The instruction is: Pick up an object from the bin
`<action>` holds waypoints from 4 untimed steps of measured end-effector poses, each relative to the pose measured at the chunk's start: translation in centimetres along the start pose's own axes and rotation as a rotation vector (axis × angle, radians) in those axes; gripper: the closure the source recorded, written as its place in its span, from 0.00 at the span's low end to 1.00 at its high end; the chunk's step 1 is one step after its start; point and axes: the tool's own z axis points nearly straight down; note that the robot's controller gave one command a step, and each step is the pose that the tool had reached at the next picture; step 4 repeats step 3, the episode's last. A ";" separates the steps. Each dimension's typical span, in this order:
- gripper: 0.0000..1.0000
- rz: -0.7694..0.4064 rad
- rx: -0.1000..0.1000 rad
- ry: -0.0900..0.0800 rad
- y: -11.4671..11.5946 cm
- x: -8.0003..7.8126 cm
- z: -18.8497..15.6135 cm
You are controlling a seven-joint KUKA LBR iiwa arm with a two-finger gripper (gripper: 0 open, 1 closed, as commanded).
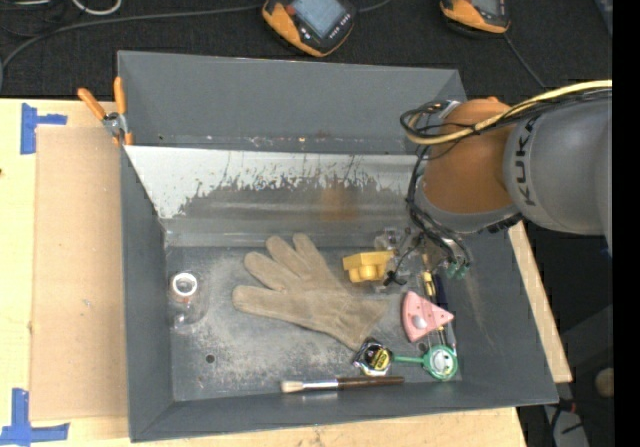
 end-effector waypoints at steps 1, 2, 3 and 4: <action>1.00 -0.001 0.000 0.000 0.0 -0.2 -1.7; 1.00 -0.002 0.000 0.000 0.0 -0.2 -2.7; 1.00 -0.003 -0.002 0.010 0.1 0.1 -4.9; 1.00 -0.003 -0.002 0.010 0.1 0.1 -4.9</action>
Offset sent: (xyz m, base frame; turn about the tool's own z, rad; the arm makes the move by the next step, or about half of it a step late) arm 0.0013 0.0001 0.0150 -0.0008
